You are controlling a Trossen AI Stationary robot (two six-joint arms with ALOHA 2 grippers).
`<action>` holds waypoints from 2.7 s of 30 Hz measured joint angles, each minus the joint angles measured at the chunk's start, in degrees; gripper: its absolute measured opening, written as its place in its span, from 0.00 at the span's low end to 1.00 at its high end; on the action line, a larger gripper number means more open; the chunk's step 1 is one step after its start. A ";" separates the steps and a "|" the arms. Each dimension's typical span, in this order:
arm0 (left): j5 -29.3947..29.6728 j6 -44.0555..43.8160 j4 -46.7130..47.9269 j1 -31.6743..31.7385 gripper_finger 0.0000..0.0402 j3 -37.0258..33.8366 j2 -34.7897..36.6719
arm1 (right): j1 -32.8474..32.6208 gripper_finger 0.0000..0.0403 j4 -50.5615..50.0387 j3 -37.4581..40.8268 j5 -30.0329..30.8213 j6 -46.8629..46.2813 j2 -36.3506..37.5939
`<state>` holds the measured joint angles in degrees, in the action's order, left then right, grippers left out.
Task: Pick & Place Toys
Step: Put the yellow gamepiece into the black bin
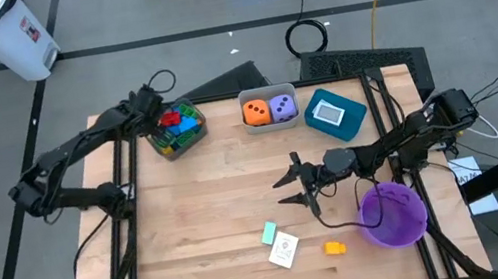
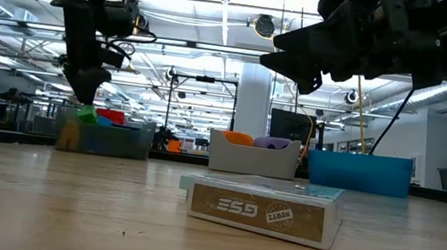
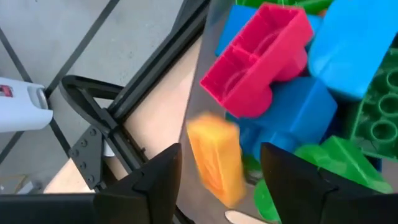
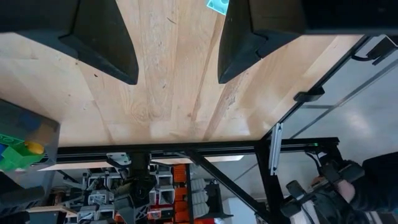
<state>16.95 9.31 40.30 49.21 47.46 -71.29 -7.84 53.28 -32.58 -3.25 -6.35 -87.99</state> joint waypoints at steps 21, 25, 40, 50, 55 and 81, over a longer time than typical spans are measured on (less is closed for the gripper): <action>-27.85 -15.03 -40.79 -24.79 0.46 -6.25 9.52 | -0.15 0.53 -2.30 -0.02 -0.02 4.12 0.02; -26.82 -17.53 -61.44 -35.38 0.43 -12.91 7.28 | -1.08 0.53 -5.77 -0.02 0.02 0.96 0.02; -15.45 -14.79 -91.03 -55.34 0.39 -18.27 -9.18 | -19.08 0.53 -73.01 -28.40 7.53 -3.89 0.24; -14.73 -15.67 -97.85 -55.25 0.39 -17.90 -15.43 | -30.19 0.53 -79.17 -32.87 12.10 -32.87 -1.78; -14.76 -15.85 -98.74 -55.25 0.39 -17.90 -15.67 | -31.74 0.53 -80.48 -32.83 7.89 -39.85 -6.17; -14.87 -18.54 -98.34 -55.41 0.39 -17.90 -15.67 | -24.87 0.53 -92.51 -32.72 13.90 -29.40 -10.52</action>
<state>2.09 -9.23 -58.04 -6.20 29.56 -86.96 -32.71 -39.24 -65.30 10.65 -35.75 -98.50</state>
